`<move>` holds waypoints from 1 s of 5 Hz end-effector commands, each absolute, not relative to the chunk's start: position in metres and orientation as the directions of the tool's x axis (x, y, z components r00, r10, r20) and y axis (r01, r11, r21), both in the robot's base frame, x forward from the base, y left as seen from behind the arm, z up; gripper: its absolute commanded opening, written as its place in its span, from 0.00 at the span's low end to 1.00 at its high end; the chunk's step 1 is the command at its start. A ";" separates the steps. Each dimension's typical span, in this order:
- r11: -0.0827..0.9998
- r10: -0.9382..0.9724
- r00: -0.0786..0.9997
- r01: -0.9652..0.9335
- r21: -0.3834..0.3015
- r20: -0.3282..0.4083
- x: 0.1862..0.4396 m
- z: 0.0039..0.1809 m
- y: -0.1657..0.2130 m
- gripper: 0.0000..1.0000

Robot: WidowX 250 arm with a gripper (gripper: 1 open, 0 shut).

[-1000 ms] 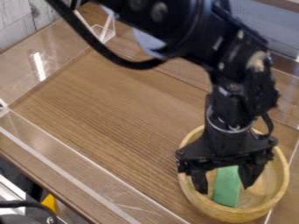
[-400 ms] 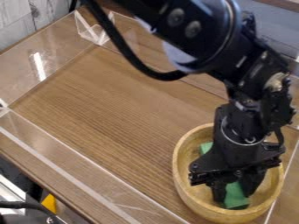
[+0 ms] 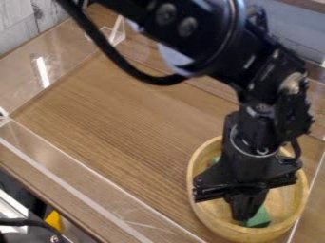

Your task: Remove the green block from inside the brown bowl and put it on the table

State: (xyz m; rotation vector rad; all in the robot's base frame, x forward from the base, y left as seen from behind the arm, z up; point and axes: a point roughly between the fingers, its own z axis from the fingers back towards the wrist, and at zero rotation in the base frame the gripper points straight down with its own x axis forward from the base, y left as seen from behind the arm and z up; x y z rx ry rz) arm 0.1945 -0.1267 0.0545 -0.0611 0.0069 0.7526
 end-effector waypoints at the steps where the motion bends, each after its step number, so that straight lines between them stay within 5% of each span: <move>1: 0.737 0.670 0.742 -0.668 -0.108 -0.019 0.200 0.080 -0.134 0.00; 5: 0.783 0.597 0.802 -0.586 -0.210 -0.011 0.230 0.148 -0.114 0.00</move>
